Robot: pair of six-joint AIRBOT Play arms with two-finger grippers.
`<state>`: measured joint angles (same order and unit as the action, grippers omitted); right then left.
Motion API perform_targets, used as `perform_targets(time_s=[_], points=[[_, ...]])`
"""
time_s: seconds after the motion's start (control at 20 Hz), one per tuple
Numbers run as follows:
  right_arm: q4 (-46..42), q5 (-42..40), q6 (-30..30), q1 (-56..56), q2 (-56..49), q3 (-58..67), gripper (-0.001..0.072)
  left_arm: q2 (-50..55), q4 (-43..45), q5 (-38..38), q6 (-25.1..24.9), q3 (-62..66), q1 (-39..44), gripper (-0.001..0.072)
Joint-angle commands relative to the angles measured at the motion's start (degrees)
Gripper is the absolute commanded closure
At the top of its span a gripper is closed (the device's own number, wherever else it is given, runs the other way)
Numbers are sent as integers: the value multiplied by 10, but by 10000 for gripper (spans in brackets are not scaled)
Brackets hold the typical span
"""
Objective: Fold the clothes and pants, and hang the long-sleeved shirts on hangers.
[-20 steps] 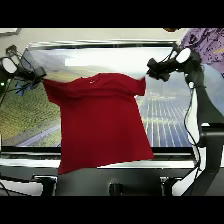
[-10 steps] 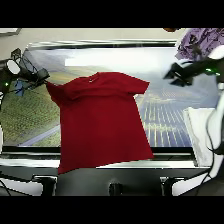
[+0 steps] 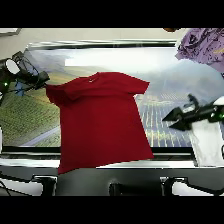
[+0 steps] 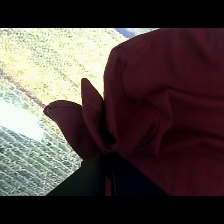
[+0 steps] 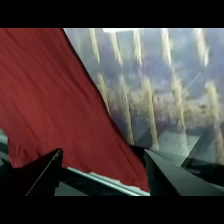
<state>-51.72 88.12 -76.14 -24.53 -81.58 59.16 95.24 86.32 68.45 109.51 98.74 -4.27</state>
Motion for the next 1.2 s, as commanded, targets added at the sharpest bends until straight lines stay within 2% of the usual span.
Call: perform_targets(time_s=[0.0, 0.25, 0.45, 0.55, 0.6, 0.7, 0.8, 0.85, 0.9, 0.95, 1.05, 1.15], points=[[30, -33, 69, -5, 23, -152, 118, 0, 0, 4, 0, 0, 0, 691], [31, -62, 117, -5, 23, -260, 118, 0, 0, 4, 0, 0, 0, 691], [41, -79, 136, -5, 23, -301, 121, 0, 0, 4, 0, 0, 0, 691], [49, -90, 136, -5, 23, -313, 147, 0, 0, 5, 0, 0, 0, 690], [55, -96, 137, -5, 23, -321, 205, 0, 0, 6, 0, 0, 0, 690], [66, -101, 140, -5, 23, -333, 240, 0, 0, 6, 0, 0, 1, 690], [71, -101, 140, -5, 23, -344, 359, 0, 0, 6, 0, 0, 1, 690], [74, -101, 141, -5, 23, -346, 427, 0, 0, 6, 0, 0, 1, 690], [89, -96, 154, -5, 23, -345, 627, 0, 0, 6, 0, 0, 1, 690], [113, -90, 168, -5, 23, -342, 681, 0, 0, 6, 0, 0, 1, 690], [160, -86, 165, -5, 27, -307, 682, 0, 0, 6, 0, 0, 1, 690], [178, -93, 118, -5, 32, -223, 682, 0, 0, 6, 0, 0, 1, 691]])
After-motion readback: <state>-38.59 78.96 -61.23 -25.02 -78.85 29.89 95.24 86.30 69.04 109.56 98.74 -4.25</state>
